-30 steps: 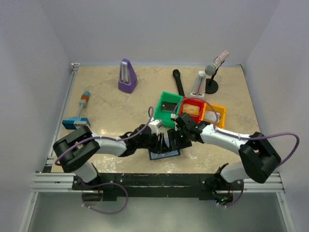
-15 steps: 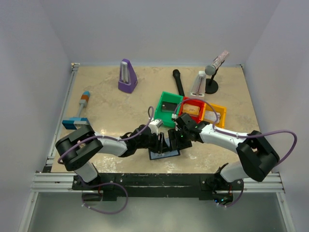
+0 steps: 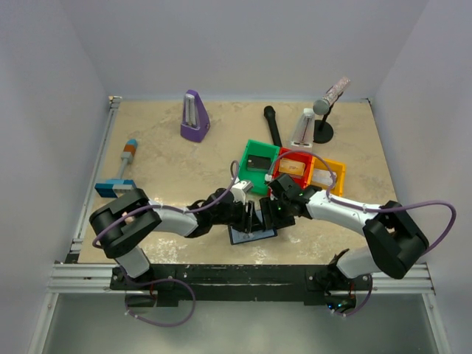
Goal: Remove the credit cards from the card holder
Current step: Remove the credit card from the card holder.
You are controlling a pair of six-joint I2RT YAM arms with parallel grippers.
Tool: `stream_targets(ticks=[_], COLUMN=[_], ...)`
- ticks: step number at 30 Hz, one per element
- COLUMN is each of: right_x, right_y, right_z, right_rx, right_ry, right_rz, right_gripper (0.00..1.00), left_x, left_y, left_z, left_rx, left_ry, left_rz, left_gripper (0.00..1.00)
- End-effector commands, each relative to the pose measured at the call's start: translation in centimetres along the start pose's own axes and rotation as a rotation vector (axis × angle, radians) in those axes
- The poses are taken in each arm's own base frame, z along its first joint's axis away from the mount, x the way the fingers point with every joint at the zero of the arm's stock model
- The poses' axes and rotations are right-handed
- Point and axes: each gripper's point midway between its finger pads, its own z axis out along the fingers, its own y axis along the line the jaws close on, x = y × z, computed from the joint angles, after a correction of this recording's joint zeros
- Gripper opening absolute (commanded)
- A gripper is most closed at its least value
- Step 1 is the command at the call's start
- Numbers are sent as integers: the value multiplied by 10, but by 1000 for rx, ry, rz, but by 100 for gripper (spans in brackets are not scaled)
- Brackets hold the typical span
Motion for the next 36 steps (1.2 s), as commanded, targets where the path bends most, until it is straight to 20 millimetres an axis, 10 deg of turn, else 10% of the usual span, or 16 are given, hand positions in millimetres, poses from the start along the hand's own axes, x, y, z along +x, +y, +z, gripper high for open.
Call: stream_targets(ticks=[1, 16, 26, 36], right_x=[-8, -8, -10, -33], right_y=[25, 13, 9, -3], right_z=[1, 0, -4, -71], right_rx=[-99, -70, -59, 51], right_ry=[-31, -39, -52, -230], right_rz=[36, 51, 53, -29], right_gripper=[57, 56, 57, 59], left_x=[-64, -75, -59, -41], left_y=[-88, -90, -28, 2], left_z=[-2, -50, -87, -94], left_rx=[265, 216, -13, -104], left_ry=[-185, -289, -376, -367], left_rz=[114, 146, 84, 39], left_gripper=[52, 56, 56, 55])
